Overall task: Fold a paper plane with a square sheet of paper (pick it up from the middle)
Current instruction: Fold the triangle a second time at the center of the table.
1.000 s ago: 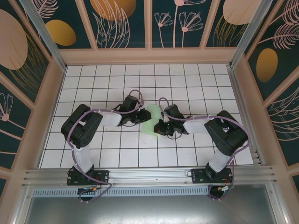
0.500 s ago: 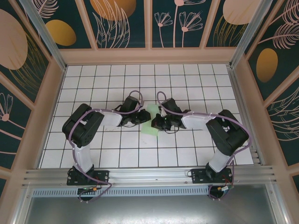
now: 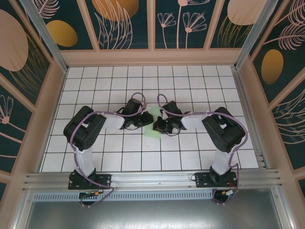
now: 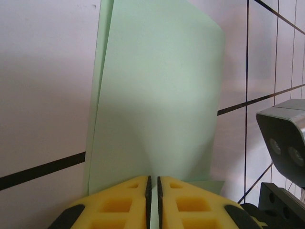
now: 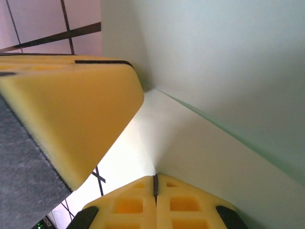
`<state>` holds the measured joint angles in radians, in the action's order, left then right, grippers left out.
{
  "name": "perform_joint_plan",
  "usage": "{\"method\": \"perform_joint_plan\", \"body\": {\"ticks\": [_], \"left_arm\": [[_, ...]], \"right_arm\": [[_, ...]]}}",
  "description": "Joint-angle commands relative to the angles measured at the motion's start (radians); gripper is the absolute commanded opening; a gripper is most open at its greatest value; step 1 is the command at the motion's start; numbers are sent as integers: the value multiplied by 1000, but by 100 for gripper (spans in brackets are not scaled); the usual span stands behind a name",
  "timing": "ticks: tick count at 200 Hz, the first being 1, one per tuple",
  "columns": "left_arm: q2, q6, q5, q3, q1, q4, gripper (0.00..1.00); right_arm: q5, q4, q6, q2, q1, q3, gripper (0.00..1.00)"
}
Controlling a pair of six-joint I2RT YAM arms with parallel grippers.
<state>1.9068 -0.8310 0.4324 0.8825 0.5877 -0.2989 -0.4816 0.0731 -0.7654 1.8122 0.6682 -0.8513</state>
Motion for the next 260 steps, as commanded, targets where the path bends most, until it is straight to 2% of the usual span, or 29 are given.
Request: {"method": "perform_joint_plan", "body": {"ticks": [1, 68, 114, 149, 171, 213, 260], "left_arm": [[35, -1, -61, -26, -2, 54, 15], [47, 0, -78, -27, -2, 67, 13], [32, 7, -58, -11, -2, 66, 16], [-35, 26, -35, 27, -1, 80, 25], [-89, 39, -38, 45, -3, 102, 34], [-173, 61, -13, 15, -2, 104, 39], [-176, 69, 93, -19, -1, 38, 34]], "right_arm": [[8, -60, -5, -21, 2, 72, 3], [-26, -64, 22, -169, 1, 193, 7], [-11, -68, 32, -186, 2, 77, 9], [107, -129, 20, -228, -1, 61, 9], [108, -101, -6, -256, -4, 110, 7], [45, 10, -34, -244, -4, 149, 4], [26, 33, -37, -133, -3, 114, 3]]}}
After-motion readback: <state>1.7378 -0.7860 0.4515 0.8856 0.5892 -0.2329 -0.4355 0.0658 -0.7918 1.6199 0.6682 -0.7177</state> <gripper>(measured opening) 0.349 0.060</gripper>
